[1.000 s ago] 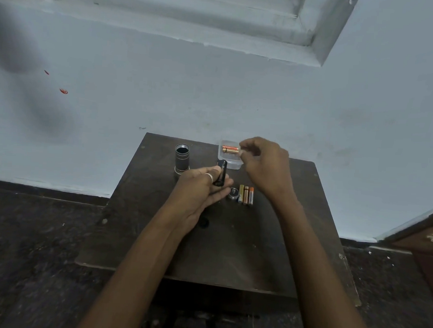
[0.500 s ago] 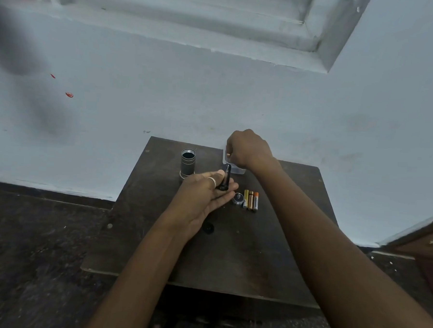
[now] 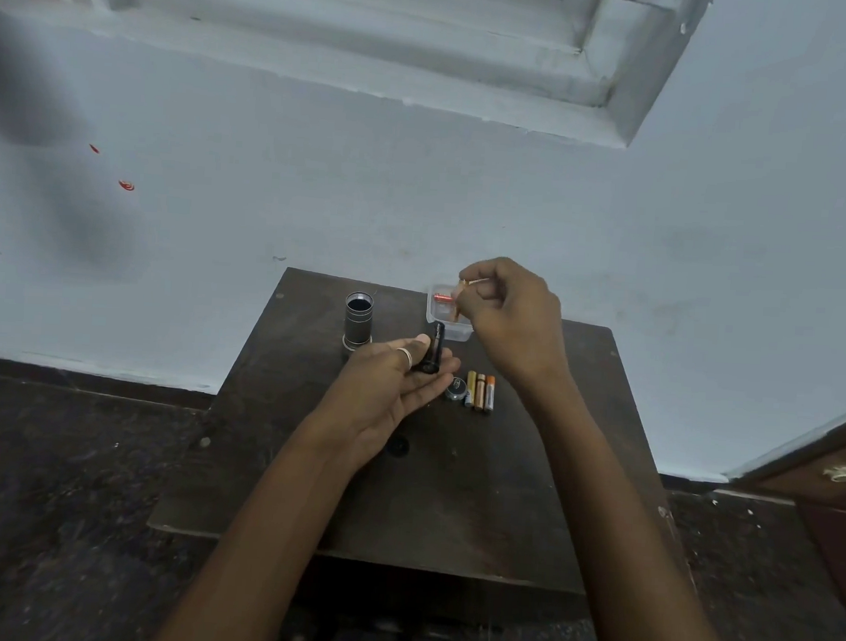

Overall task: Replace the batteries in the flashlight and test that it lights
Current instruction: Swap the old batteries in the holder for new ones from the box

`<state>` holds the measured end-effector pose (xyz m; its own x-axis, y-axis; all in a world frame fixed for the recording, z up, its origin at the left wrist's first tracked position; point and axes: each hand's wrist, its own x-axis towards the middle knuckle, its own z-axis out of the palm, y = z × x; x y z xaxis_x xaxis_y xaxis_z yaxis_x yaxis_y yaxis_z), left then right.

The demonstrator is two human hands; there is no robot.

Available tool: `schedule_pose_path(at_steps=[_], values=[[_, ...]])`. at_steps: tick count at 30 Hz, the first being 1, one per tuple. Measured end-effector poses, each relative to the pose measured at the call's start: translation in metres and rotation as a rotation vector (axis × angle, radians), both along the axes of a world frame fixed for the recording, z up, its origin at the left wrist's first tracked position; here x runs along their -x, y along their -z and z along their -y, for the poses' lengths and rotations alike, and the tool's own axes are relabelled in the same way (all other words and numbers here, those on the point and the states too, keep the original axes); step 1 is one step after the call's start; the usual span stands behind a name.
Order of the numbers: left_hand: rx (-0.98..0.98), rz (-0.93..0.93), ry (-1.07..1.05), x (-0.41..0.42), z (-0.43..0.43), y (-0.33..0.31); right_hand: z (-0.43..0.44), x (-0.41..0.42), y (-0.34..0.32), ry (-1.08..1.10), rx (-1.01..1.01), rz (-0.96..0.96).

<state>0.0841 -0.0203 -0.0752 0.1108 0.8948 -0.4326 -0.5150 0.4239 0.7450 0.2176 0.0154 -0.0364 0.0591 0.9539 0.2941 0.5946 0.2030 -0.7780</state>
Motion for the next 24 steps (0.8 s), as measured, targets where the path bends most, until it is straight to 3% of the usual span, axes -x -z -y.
schedule_pose_path(at_steps=[5, 16, 24], values=[[-0.02, 0.008, -0.009, -0.003, -0.001, 0.003, 0.031, 0.004, 0.013, 0.045, -0.079, -0.107], [-0.049, 0.002, 0.019, -0.001, 0.003, -0.002, 0.044, 0.004, 0.032, -0.08, -0.254, 0.133], [-0.061, 0.037, 0.024, -0.001, 0.005, -0.006, 0.042, 0.007, 0.033, -0.098, -0.183, 0.158]])
